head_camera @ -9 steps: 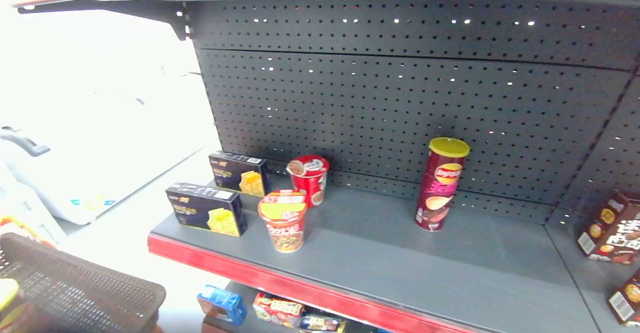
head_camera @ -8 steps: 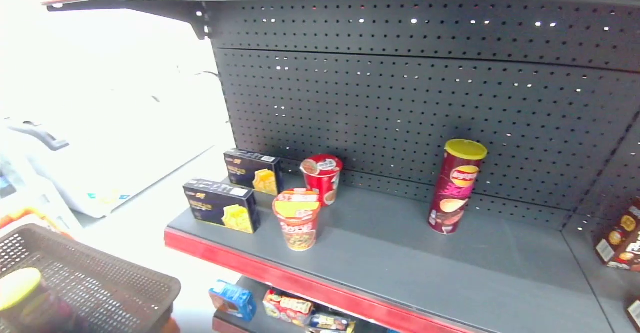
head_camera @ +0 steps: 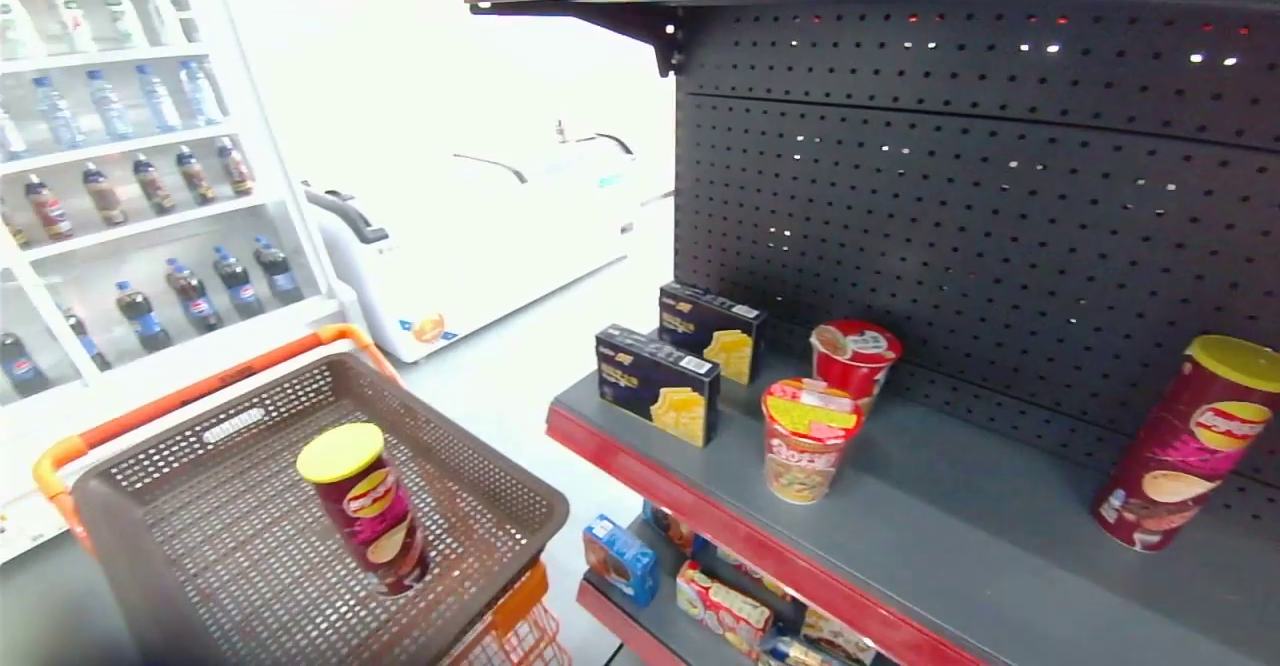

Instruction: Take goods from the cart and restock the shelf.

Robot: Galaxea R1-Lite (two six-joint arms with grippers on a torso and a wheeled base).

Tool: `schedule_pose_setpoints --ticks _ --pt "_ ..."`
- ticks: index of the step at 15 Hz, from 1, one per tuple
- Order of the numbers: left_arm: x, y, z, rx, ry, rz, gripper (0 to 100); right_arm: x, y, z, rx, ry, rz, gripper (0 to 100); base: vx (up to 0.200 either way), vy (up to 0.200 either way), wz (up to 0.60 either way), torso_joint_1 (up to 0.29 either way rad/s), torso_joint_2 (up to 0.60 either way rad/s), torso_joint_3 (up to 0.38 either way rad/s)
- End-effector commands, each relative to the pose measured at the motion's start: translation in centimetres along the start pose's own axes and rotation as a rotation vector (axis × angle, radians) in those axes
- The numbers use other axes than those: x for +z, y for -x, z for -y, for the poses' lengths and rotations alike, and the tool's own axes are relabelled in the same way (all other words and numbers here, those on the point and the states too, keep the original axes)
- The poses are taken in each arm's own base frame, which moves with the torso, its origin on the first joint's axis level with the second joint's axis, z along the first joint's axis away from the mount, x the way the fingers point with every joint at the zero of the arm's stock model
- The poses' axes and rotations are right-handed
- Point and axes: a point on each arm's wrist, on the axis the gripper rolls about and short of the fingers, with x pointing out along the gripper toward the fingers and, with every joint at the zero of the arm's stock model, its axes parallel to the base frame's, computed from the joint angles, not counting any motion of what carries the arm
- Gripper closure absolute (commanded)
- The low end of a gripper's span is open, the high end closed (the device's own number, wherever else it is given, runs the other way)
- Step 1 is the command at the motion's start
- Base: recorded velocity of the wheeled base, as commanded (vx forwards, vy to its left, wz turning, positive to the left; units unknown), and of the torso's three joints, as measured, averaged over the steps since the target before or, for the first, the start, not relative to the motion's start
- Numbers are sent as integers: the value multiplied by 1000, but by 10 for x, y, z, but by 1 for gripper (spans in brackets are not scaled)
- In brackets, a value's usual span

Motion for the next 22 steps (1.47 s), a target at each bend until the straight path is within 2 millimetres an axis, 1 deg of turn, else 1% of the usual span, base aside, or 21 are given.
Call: schedule_pose_setpoints --ticks 1,8,11,12,13,14,15,16,17,18,19,21,22 --pt "0 0 0 -4 -4 0 0 0 0 0 -1 -2 -1 0 0 0 600 -7 2 7" --pt "1 0 0 -25 -5 -12 0 0 0 0 -1 0 -1 0 0 0 0 0 0 0" --pt "3 -7 0 -82 -19 -100 0 0 0 0 -1 0 -1 0 0 0 0 0 0 0" --pt "28 -8 0 29 -79 -71 0 0 0 0 -1 0 -1 0 0 0 0 0 0 0" --pt "69 -17 1 166 -183 -98 0 0 0 0 -1 0 -1 0 0 0 0 0 0 0" --pt "87 -31 5 136 -157 -188 0 0 0 0 -1 0 -1 0 0 0 0 0 0 0" --pt "98 -38 8 57 -132 -216 0 0 0 0 -1 0 -1 0 0 0 0 0 0 0" --pt "103 -53 11 -55 -94 -290 0 0 0 0 -1 -2 -1 0 0 0 0 0 0 0" --pt "110 -87 10 -79 -19 -390 0 0 0 0 -1 0 -1 0 0 0 0 0 0 0" --pt "111 -107 10 -112 -3 -441 0 0 0 0 1 0 -1 0 0 0 0 0 0 0" --pt "112 -122 10 -172 2 -462 0 0 0 0 -1 -2 -1 0 0 0 0 0 0 0" --pt "106 -152 7 -218 -20 -527 0 0 0 0 -1 0 -1 0 0 0 0 0 0 0" --pt "104 -158 6 -234 -26 -540 0 0 0 0 1 0 -1 0 0 0 0 0 0 0"
